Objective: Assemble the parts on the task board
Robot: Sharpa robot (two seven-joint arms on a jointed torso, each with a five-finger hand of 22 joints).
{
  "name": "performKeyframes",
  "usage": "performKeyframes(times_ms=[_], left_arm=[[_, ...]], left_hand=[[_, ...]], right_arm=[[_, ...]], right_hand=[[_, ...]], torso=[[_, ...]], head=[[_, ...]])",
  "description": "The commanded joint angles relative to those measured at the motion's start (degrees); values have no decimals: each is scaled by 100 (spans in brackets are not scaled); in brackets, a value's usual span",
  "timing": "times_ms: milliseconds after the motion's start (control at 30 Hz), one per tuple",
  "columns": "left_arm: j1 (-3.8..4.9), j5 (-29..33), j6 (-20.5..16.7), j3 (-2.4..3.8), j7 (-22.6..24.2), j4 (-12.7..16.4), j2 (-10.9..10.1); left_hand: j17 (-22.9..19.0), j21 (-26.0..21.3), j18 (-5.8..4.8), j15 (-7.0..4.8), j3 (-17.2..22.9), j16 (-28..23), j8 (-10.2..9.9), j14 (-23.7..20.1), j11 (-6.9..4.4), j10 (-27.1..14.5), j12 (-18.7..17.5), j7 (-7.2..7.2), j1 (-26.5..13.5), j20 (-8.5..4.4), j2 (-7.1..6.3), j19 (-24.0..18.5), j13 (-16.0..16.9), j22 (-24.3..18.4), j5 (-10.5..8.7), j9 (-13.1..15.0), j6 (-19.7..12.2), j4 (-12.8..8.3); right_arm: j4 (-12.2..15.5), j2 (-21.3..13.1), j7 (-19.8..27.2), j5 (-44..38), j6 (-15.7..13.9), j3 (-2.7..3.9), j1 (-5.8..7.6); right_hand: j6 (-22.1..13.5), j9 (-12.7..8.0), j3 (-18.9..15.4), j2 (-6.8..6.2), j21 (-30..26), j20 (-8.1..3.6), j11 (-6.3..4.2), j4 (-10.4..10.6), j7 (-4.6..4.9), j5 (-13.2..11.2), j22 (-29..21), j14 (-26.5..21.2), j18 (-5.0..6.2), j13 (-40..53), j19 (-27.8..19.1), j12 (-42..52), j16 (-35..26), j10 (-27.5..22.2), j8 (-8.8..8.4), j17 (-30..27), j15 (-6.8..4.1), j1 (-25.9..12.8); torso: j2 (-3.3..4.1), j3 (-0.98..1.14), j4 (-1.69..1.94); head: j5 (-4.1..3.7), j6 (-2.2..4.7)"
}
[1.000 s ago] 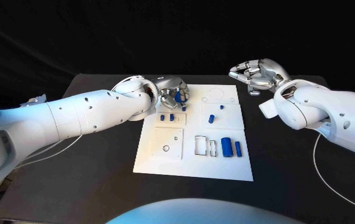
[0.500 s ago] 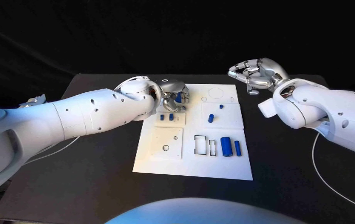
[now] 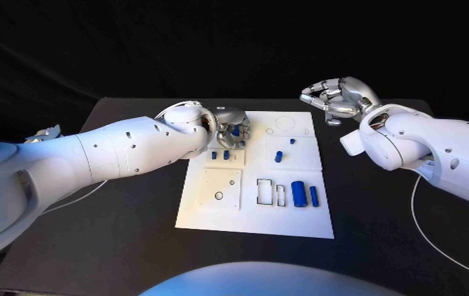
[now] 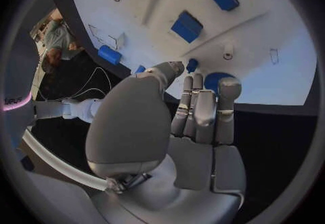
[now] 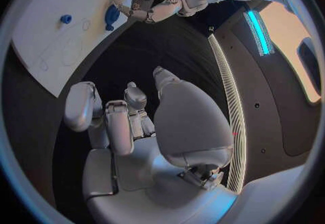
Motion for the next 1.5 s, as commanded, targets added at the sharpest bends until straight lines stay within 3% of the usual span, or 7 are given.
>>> performKeyframes(times_ms=[33, 867, 1233, 1500], left_arm=[[-2, -92, 106, 1, -44, -25, 43], [-13, -96, 492, -14, -134, -216, 172], [-42, -48, 342, -27, -2, -251, 206], [-47, -1, 93, -29, 90, -279, 204]], left_hand=[[17, 53, -116, 2, 61, 53, 27, 45, 2, 60, -30, -2, 46, -5, 29, 56, -24, 27, -2, -17, 65, -16], [-68, 178, -145, -20, 170, 60, 41, 51, -22, 210, -64, 3, 96, -22, 80, 171, -121, 187, -16, -79, 147, -84], [-59, 283, -173, -71, 210, 82, 69, 98, -85, 395, -46, -43, 77, -56, 128, 280, -164, 329, -47, -121, 250, -119], [-10, 466, -226, -152, 343, 121, 103, 212, -164, 715, -118, -72, 122, -136, 246, 482, -248, 582, -89, -182, 510, -247]], right_arm=[[0, 8, 58, -8, 36, 1, -4], [9, 16, 65, -8, 48, 1, -7], [10, 17, 67, -8, 49, 1, -7], [5, 19, 69, -8, 48, 1, -8]], right_hand=[[-36, -5, -37, 20, -19, -1, -7, -11, 15, 20, 60, 217, 54, -5, -38, -32, -24, -27, 25, 252, -22, -47], [-38, -9, -40, 27, -17, -1, -7, -13, 14, 28, 64, 218, 52, -3, -34, -30, -23, -24, 33, 259, -23, -44], [-36, -11, -40, 32, -13, -2, -8, -14, 13, 30, 68, 220, 51, 6, -30, -23, -22, -14, 38, 263, -23, -43], [-34, -13, -41, 38, -18, -2, -9, -14, 12, 32, 66, 221, 51, 13, -31, -16, -22, -6, 43, 264, -24, -42]], torso=[[-4, 3, 4], [1, 3, 4], [-4, 3, 4], [-3, 3, 6]], head=[[-7, -6], [-10, -12], [-16, -17], [-19, -7]])
